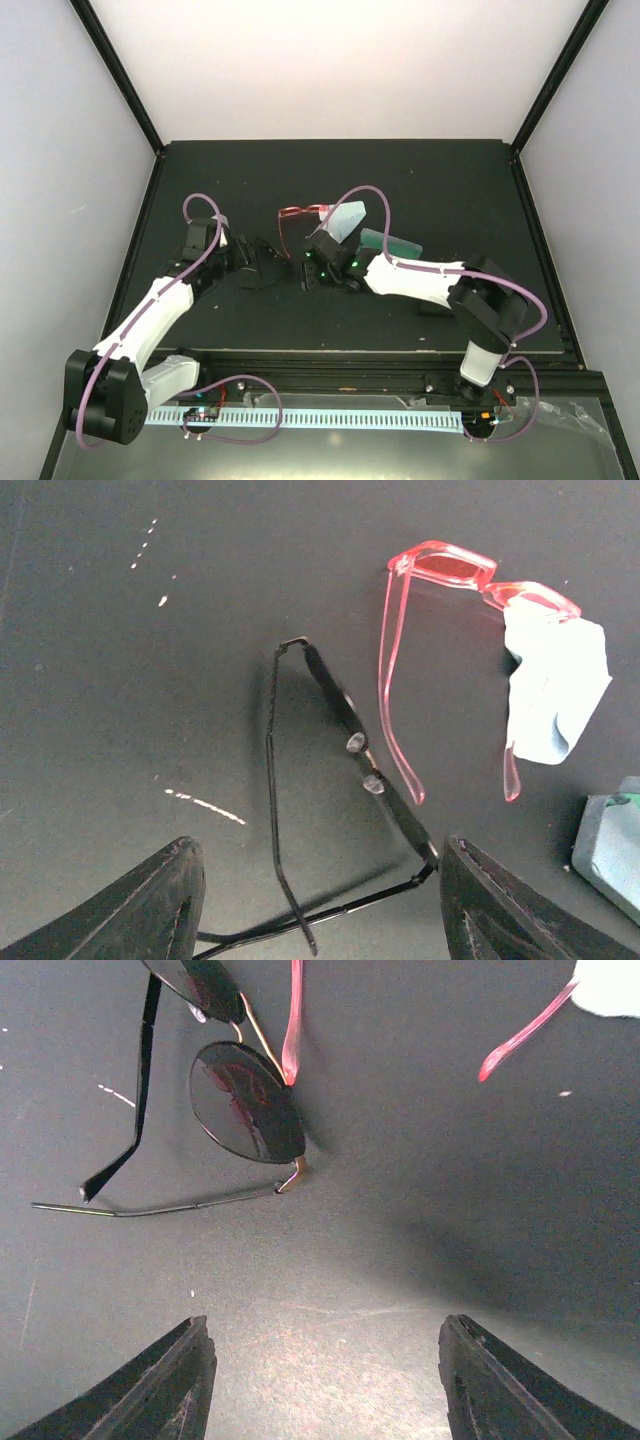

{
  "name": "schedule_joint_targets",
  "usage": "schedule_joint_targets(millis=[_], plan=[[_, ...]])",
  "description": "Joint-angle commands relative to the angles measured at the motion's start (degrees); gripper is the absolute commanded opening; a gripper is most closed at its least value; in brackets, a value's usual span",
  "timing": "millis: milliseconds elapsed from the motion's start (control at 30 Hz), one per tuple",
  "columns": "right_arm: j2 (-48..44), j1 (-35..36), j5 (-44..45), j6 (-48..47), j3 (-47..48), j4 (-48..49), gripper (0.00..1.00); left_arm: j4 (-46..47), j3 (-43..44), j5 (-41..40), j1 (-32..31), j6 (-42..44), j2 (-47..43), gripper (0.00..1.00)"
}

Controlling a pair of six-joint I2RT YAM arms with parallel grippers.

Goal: Organize the sunglasses
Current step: Pick up the sunglasses from the center of the board.

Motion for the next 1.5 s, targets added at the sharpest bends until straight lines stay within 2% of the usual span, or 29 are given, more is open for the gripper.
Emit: schedule_joint_targets(millis=[0, 133, 333, 533, 1067, 1333, 1467], plan=[[3.4, 1.6, 2.9, 6.0, 1.8, 3.6, 0.62, 0.1, -1.7, 1.6, 1.0, -0.6, -2.1, 0.63], [5.7, 1.6, 4.5, 7.9, 3.6, 4.2, 0.59, 0.6, -2.8, 2.4, 1.2, -0.4, -2.2, 0.63], [10.4, 2.7, 1.3, 12.1, 3.8, 9.9, 0.52, 1.5, -3.2, 3.3, 1.6, -0.4, -2.6, 0.63], [14.6, 3.7, 1.2, 14.7, 5.9, 13.1, 0.51, 1.6, -3.4, 3.6, 1.7, -0.1, -3.5, 0.63], [20.7, 2.7, 11.9, 28.3, 9.3, 11.0, 0.35, 0.8, -3.7, 4.3, 2.1, 0.0, -4.9, 0.63], [21.7, 1.0, 13.5, 29.0, 9.7, 10.6, 0.18, -1.4, -2.7, 4.5, 2.1, 0.9, -6.4, 0.63], [18.9, 0.0, 15.1, 22.9, 9.1, 11.6, 0.05, -2.1, -1.9, 4.6, 2.1, 0.7, -7.3, 0.63]])
